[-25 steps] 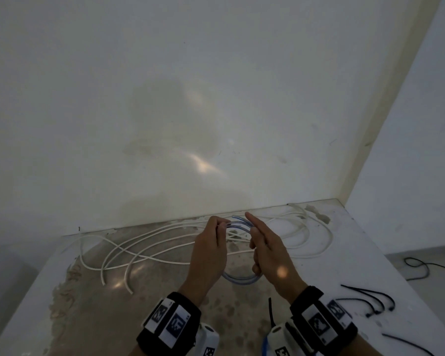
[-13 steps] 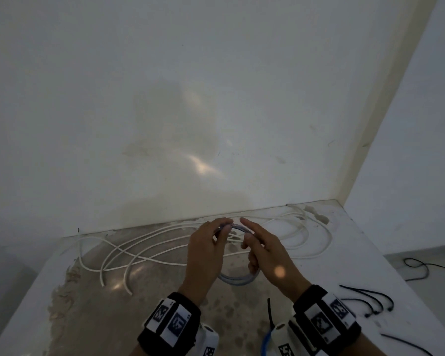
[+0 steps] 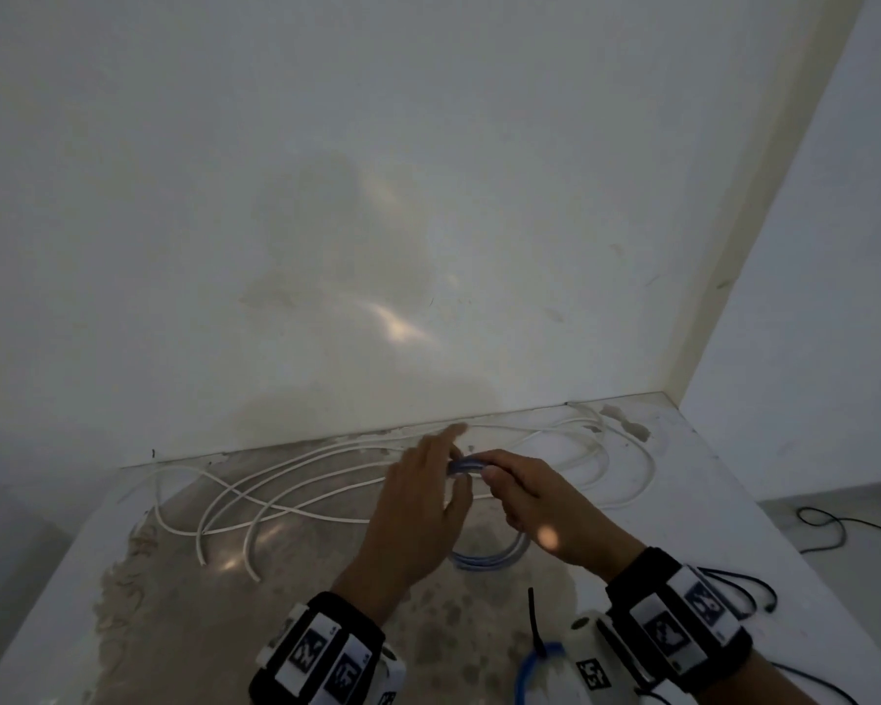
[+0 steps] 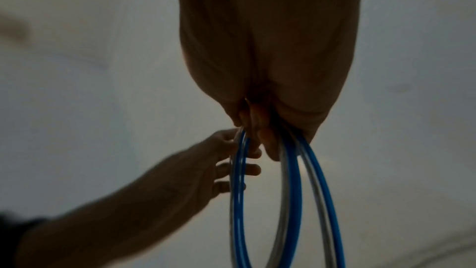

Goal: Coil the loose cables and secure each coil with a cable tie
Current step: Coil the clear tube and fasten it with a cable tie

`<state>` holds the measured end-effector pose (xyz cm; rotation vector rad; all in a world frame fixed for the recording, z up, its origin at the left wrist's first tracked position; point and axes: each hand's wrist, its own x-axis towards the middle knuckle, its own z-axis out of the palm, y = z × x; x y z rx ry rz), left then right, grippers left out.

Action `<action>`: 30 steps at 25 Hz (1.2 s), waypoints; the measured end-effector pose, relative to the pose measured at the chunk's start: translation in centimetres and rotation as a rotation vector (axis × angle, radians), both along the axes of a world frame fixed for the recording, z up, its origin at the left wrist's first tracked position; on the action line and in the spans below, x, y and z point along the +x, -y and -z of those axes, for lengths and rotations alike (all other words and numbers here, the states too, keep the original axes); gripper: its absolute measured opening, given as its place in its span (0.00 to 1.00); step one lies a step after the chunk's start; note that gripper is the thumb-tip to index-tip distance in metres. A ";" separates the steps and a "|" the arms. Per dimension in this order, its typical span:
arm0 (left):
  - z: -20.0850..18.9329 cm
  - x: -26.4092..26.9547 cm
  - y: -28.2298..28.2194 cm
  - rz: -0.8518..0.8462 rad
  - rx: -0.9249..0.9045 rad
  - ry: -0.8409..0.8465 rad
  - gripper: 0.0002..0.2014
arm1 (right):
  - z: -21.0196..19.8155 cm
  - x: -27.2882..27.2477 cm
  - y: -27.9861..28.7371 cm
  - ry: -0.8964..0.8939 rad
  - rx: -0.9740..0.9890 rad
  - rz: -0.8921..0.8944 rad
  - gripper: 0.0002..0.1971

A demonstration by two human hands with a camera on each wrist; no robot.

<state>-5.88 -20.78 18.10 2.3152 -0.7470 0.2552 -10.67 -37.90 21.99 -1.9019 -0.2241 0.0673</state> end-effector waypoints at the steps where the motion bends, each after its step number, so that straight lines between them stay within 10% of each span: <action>1: -0.2 -0.1 0.1 0.084 0.071 0.006 0.21 | -0.3 -0.1 0.1 0.049 -0.099 -0.028 0.14; 8: -0.5 -1.4 1.0 -0.038 -0.335 -0.016 0.14 | 0.5 -0.8 1.9 0.114 -0.103 0.065 0.11; 22: -4.1 -2.3 0.5 0.563 -0.845 -1.093 0.17 | -2.1 -2.1 3.1 0.250 0.011 0.095 0.11; 30: -3.6 -1.6 -0.4 0.593 -0.728 -1.154 0.20 | -2.2 -2.4 3.7 0.221 0.105 0.146 0.12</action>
